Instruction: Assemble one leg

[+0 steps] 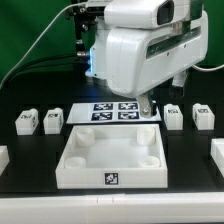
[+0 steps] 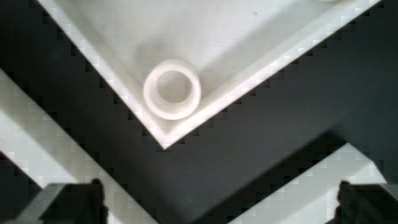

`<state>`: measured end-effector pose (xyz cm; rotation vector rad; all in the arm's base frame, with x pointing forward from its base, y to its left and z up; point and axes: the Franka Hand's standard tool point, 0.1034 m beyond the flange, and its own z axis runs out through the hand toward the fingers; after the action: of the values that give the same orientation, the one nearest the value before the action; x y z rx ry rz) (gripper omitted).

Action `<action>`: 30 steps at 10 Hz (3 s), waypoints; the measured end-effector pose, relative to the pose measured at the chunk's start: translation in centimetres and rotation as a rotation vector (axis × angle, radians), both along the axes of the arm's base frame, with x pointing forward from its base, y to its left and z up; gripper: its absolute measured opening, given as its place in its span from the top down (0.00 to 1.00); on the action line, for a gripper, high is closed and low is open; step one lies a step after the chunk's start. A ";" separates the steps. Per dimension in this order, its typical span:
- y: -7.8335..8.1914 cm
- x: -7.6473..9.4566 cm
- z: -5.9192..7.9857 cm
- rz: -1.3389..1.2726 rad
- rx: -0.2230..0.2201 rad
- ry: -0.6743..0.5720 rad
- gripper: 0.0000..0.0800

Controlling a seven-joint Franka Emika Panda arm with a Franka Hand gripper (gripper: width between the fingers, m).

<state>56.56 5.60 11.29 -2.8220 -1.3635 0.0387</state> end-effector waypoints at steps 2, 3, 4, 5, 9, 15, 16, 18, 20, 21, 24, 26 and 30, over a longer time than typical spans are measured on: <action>0.0 0.0 0.0 0.000 0.000 0.000 0.19; 0.0 0.0 0.0 0.000 0.000 0.000 0.19; 0.0 0.0 0.0 0.000 0.000 0.000 0.19; 0.0 0.0 0.0 0.000 0.000 0.000 0.19; 0.0 0.0 0.0 0.038 0.001 0.001 0.19; -2.0 -7.4 -1.4 0.149 -0.001 0.001 0.19; -2.8 -8.6 -2.4 0.308 0.004 -0.014 0.19; -4.7 -10.9 -5.3 0.496 0.018 -0.029 0.19; -6.0 -11.4 -7.7 0.712 0.020 -0.051 0.19; -6.0 -11.4 -8.1 0.659 0.023 -0.046 0.19; -6.4 -11.7 -9.5 0.629 0.030 -0.027 0.19; -6.5 -11.7 -9.7 0.626 0.033 -0.022 0.29; -6.5 -11.8 -9.8 0.625 0.033 -0.021 0.86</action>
Offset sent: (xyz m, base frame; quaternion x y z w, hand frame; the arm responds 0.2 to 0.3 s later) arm 0.0000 0.0000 0.0000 0.0000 0.0000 0.0000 1.0000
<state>44.77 -0.94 1.48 -2.2567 -2.1569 -0.0111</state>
